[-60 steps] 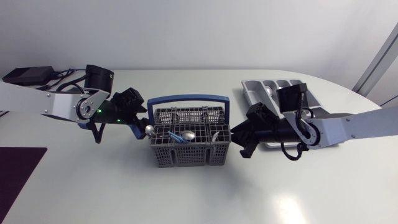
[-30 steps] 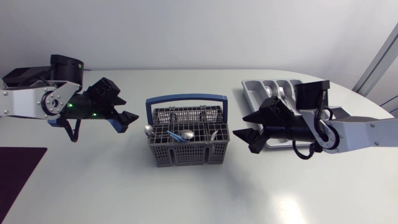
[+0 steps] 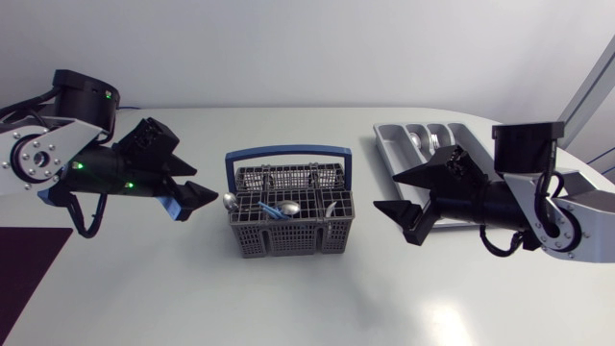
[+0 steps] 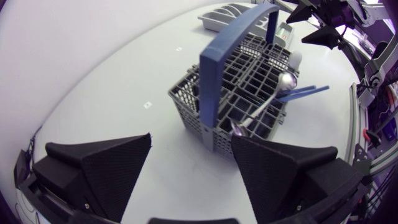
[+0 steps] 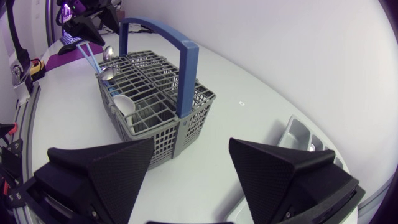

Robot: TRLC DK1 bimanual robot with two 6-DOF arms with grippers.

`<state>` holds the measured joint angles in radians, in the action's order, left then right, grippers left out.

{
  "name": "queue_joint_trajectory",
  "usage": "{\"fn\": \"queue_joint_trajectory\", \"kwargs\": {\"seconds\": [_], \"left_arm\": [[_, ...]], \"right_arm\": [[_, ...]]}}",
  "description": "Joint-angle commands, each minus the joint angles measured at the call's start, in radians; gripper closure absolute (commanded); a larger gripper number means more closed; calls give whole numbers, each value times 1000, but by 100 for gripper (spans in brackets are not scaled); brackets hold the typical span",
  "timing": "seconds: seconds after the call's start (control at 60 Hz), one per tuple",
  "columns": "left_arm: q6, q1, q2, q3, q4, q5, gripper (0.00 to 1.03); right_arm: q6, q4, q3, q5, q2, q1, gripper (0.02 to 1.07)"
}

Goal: Unload the cutlery basket into the drawer organizer.

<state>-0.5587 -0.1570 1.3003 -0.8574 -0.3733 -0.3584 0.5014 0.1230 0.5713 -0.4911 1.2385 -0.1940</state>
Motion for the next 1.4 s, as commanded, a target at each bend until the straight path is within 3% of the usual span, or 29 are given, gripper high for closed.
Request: {"fn": "queue_joint_trajectory", "kwargs": {"seconds": [0.0,0.15,0.633,0.95,1.383], "left_arm": [[72,-22,4,-40,-56,-4,8],[154,-44,14,-86,-136,-4,8],[292,-62,120,-166,-211,-4,10],[350,-110,140,-215,-260,-5,39],[379,-145,171,-230,-282,-5,67]], "right_arm": [[3,-22,-28,11,-27,2,20],[-8,-48,-36,19,-65,-18,20],[-21,-89,-53,34,-134,-45,20],[-21,-88,-64,34,-146,-47,20],[-14,-86,-85,34,-163,-45,20]]}}
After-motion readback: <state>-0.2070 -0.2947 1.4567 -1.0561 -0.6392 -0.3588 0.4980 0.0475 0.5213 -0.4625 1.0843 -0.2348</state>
